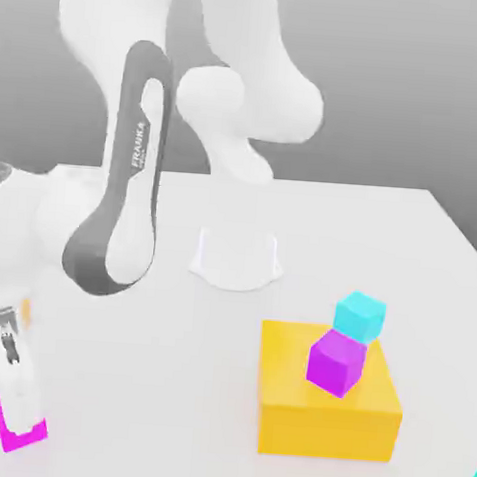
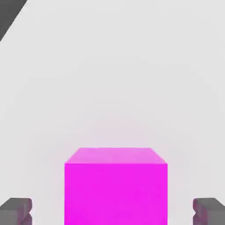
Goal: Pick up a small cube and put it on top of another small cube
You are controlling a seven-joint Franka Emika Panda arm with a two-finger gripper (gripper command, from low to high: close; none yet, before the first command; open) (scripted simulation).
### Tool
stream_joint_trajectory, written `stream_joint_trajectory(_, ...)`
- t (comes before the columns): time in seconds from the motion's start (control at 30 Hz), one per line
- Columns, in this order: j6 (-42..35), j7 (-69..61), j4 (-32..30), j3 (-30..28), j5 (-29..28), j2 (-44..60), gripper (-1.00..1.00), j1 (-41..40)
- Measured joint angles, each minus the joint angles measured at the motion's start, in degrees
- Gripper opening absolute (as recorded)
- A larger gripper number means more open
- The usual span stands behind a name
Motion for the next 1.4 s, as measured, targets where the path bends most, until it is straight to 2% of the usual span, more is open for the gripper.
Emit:
stream_joint_trajectory(0.2,0.09,0.07,0.01,0.07,-0.06,0.07,-1.0,-0.08)
stream_joint_trajectory(0.37,-6.79,2.55,-2.05,-2.1,-4.11,-8.99,-1.0,1.92)
stream_joint_trajectory(0.5,-10.74,-3.75,-6.15,3.11,-6.17,-17.29,-1.0,6.2)
stream_joint_trajectory(0.63,-14.5,-12.47,-10.52,8.52,-6.19,-25.48,-1.0,14.41)
stream_joint_trajectory(1.1,-27.74,-45.12,-25.79,19.17,-3.64,-54.25,-1.0,40.47)
stream_joint_trajectory(1.3,-15.98,-46.91,-29.84,21.32,-3.53,-46.53,-1.0,41.69)
stream_joint_trajectory(1.33,-14.74,-46.89,-30.14,21.47,-3.55,-45.6,1.0,41.63)
stream_joint_trajectory(1.4,-14.74,-46.9,-30.14,21.47,-3.54,-45.6,1.0,41.63)
